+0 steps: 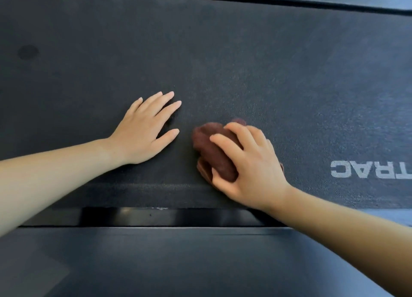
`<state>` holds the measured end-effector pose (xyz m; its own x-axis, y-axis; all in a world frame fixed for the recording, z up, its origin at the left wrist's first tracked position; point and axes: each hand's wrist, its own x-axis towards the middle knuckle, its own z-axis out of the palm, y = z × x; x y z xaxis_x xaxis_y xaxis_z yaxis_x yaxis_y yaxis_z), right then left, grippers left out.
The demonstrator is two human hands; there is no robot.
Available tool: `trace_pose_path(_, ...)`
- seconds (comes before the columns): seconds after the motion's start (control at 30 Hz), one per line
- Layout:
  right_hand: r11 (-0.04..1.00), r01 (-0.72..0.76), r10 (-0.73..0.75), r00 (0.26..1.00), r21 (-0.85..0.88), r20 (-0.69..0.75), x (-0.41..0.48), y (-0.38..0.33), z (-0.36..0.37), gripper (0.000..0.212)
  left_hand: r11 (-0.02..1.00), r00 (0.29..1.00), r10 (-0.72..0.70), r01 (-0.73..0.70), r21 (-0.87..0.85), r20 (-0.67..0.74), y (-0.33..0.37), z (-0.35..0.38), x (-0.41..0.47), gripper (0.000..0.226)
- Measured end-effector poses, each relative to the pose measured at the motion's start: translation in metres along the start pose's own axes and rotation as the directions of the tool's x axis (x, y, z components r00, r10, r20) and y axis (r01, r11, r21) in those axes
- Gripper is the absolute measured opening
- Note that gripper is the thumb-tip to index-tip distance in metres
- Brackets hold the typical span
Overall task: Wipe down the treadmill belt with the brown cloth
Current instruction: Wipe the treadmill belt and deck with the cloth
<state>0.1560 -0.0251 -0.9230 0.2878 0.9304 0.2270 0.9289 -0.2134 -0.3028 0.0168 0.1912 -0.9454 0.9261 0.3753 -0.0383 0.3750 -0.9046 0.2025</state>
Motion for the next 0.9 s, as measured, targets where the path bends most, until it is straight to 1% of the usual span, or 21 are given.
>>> trace_pose_path(0.1,0.998,0.068,-0.068,0.998,0.001,-0.001,-0.017,-0.006,0.0,0.052,1.0,1.0,-0.009,0.009,-0.018,-0.012,0.003,-0.001,0.001,0.066)
trace_pose_path(0.2,0.989,0.151,-0.151,0.988,0.009,0.014,-0.017,-0.007,0.001,0.051,0.999,1.0,-0.001,0.001,-0.036,0.003,-0.001,-0.004,-0.001,0.058)
trace_pose_path(0.3,0.985,0.173,-0.173,0.985,0.013,0.009,-0.008,-0.006,0.004,0.051,0.997,1.0,-0.005,0.005,-0.073,0.001,-0.01,-0.009,-0.007,0.054)
trace_pose_path(0.43,0.995,0.098,-0.098,0.995,0.027,-0.008,0.027,-0.015,0.017,0.052,0.996,1.0,-0.023,0.022,-0.083,-0.01,-0.024,-0.012,-0.023,0.054)
trace_pose_path(0.57,0.999,-0.037,0.038,0.999,0.014,-0.032,0.081,-0.031,0.03,0.053,0.996,0.999,-0.042,0.04,-0.078,-0.028,-0.036,-0.012,-0.03,0.057)
trace_pose_path(0.67,0.991,-0.136,0.135,0.99,-0.01,-0.025,0.108,-0.039,0.038,0.053,0.993,0.997,-0.061,0.055,-0.108,-0.056,-0.044,-0.012,-0.027,0.059)
trace_pose_path(0.77,0.989,-0.15,0.15,0.988,-0.007,-0.048,0.107,-0.041,0.039,0.054,0.988,0.995,-0.094,0.088,-0.125,-0.041,-0.05,-0.012,-0.014,0.061)
trace_pose_path(0.9,0.99,-0.141,0.139,0.987,-0.024,-0.082,0.095,-0.04,0.041,0.053,0.994,0.997,-0.063,0.059,-0.089,-0.051,-0.072,-0.014,0.019,0.06)
